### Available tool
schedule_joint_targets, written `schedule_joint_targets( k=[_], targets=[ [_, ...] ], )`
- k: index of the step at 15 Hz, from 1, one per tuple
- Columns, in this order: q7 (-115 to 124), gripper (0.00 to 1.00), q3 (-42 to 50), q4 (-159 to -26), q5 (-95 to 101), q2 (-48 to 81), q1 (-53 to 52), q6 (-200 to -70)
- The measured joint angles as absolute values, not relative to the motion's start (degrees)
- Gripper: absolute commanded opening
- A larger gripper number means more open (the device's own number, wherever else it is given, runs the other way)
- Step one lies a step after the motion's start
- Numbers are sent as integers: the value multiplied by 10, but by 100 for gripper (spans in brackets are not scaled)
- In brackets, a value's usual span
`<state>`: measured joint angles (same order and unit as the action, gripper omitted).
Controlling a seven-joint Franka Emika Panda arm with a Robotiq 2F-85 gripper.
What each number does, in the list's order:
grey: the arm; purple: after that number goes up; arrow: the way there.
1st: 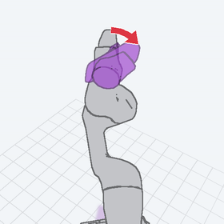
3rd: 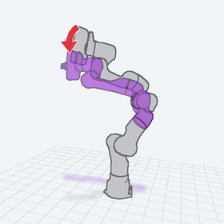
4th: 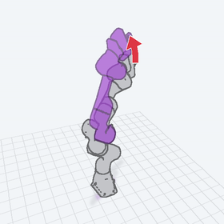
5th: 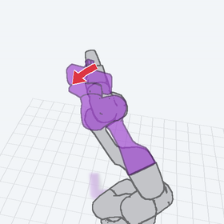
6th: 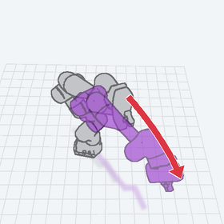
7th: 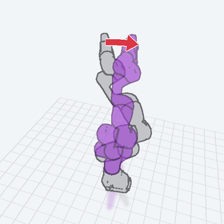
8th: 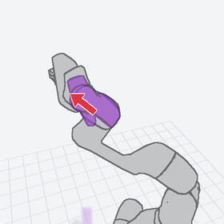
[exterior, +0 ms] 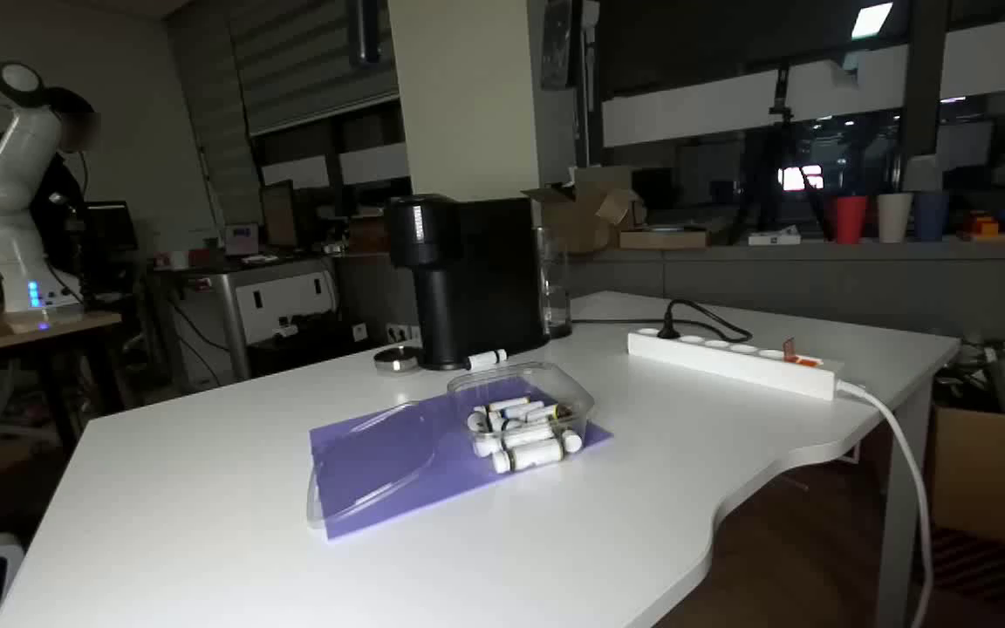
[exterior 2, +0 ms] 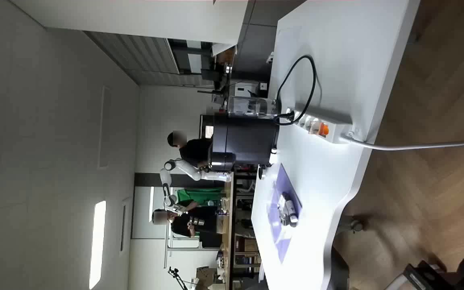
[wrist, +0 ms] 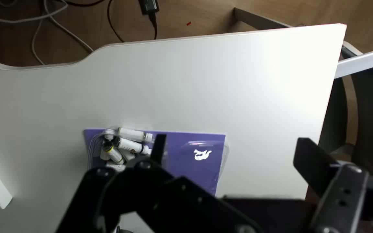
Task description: Close the clear container
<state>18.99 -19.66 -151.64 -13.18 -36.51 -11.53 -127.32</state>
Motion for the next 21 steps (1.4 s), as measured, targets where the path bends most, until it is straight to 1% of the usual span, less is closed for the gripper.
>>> schedule_joint_targets(
  k=[10, 13, 17, 21],
  targets=[
    [190, 100, -196, -1516, -131, -365, -116, -1273],
    [175, 100, -196, -1517, -95, -351, -112, -1277],
    [115, 100, -195, -1518, 10, -270, -87, -1338],
    [68, 100, -188, -1504, 161, -149, -48, -1420]
  ],
)
